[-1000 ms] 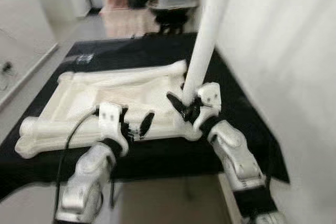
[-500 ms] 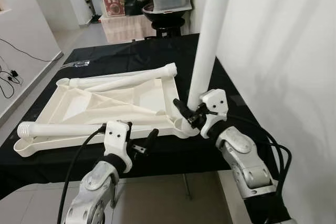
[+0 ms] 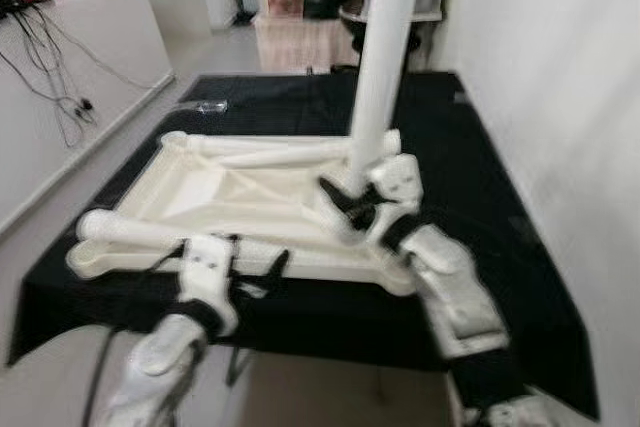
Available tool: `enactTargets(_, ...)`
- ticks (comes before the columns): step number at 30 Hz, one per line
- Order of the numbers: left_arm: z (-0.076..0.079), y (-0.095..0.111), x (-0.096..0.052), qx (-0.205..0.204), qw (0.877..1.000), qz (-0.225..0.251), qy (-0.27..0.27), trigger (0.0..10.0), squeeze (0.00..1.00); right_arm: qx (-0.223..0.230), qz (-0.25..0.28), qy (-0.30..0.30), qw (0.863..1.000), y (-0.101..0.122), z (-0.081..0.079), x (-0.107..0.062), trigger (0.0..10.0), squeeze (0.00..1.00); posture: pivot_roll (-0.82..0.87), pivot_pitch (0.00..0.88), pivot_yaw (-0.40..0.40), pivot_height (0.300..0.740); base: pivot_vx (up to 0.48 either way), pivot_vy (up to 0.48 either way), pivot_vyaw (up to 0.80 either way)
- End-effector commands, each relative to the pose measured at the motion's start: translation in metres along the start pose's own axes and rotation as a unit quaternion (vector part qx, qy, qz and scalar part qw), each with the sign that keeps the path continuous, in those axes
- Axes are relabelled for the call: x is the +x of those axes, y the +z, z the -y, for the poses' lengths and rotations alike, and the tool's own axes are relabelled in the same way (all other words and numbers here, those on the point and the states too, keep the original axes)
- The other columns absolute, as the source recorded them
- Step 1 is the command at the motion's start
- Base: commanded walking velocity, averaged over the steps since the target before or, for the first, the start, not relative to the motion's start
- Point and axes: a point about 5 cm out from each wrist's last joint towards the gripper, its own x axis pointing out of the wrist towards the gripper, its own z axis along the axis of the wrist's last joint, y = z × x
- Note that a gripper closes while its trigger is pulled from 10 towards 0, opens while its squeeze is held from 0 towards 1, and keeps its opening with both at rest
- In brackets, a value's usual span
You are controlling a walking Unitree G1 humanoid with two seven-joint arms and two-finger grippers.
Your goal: Building children table
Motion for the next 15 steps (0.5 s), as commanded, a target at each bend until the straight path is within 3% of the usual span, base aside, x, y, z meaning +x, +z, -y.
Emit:
enactTargets(1,0.009,-0.002,-0.001,0.016,0.999,-0.017,-0.036,10.0,0.0,0.016,0.022,0.048,0.998,0.008,0.001,-0.01,10.0,0.0,-0.03,0.0,0.05,0.74,0.0,0.0,0.0)
enactTargets(5,0.013,-0.002,-0.002,0.023,0.998,-0.022,-0.056,10.0,0.0,0.018,0.027,0.076,0.997,0.01,-0.001,-0.013,10.0,0.0,-0.03,0.0,0.052,0.74,0.0,0.0,0.0)
enactTargets(10,0.023,-0.003,-0.009,0.04,0.992,-0.042,-0.115,10.0,0.0,0.027,0.005,0.207,0.978,0.013,-0.002,-0.04,10.0,0.0,-0.03,0.0,0.052,0.74,0.0,0.0,0.0)
enactTargets(15,0.028,-0.004,-0.016,0.024,0.988,-0.054,-0.14,10.0,0.0,0.02,-0.027,0.235,0.972,0.012,0.011,-0.057,10.0,0.0,-0.03,0.005,0.05,0.74,0.0,0.0,0.0)
